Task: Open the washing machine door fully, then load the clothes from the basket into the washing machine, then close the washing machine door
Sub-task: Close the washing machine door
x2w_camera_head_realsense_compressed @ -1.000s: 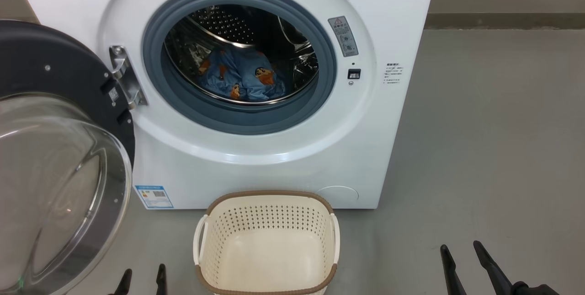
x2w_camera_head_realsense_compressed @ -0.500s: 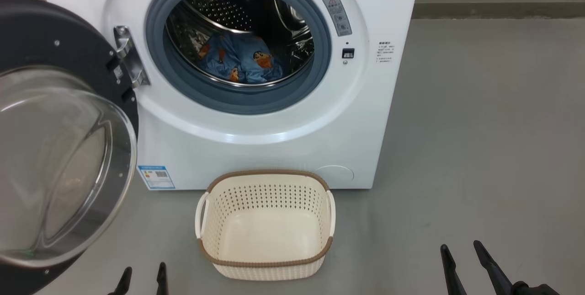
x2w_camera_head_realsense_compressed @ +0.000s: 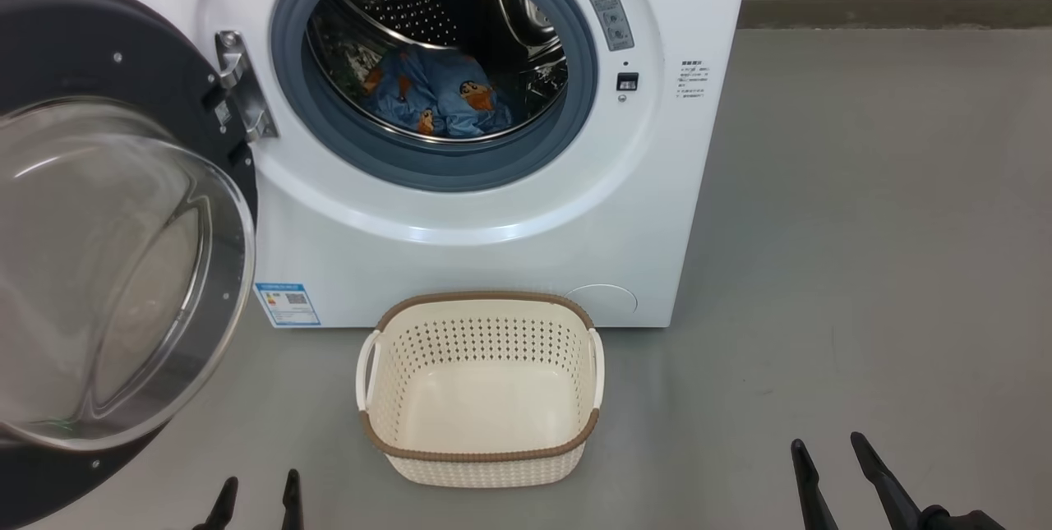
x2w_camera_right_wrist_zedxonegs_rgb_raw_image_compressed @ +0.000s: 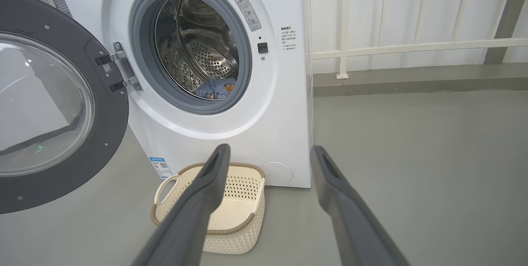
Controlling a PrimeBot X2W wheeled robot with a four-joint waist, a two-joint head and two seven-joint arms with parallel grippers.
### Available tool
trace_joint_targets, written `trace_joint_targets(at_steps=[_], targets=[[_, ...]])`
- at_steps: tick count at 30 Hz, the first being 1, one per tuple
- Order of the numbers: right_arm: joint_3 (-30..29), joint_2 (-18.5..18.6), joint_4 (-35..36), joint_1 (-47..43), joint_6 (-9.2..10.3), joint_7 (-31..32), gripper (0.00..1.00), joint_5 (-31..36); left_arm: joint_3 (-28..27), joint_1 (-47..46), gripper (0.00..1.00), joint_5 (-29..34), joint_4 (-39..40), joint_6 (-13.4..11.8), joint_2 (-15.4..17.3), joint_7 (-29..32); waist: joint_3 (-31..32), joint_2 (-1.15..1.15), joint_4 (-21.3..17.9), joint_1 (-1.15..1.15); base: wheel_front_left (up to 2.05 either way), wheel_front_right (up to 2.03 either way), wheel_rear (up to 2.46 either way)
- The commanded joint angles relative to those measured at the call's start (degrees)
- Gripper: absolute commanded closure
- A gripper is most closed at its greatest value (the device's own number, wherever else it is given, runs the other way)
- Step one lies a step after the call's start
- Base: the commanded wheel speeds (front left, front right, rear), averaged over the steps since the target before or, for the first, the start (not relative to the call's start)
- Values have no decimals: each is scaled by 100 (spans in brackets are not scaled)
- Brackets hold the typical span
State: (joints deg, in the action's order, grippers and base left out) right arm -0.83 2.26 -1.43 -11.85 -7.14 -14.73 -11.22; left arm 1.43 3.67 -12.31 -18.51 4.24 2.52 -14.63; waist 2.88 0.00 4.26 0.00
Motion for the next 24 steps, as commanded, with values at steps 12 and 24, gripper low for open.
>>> trace_joint_targets(at_steps=[12, 24], targets=[[176, 62, 128, 161, -35, -27, 0, -52, -205, -166, 0, 112, 155, 21, 36, -37, 29, 0, 445, 0, 0, 0, 0], [190, 62, 118, 329, -35, -27, 0, -12, -304, -158, 0, 198, 241, 28, 36, -37, -15, 0, 1449, 0, 0, 0, 0]])
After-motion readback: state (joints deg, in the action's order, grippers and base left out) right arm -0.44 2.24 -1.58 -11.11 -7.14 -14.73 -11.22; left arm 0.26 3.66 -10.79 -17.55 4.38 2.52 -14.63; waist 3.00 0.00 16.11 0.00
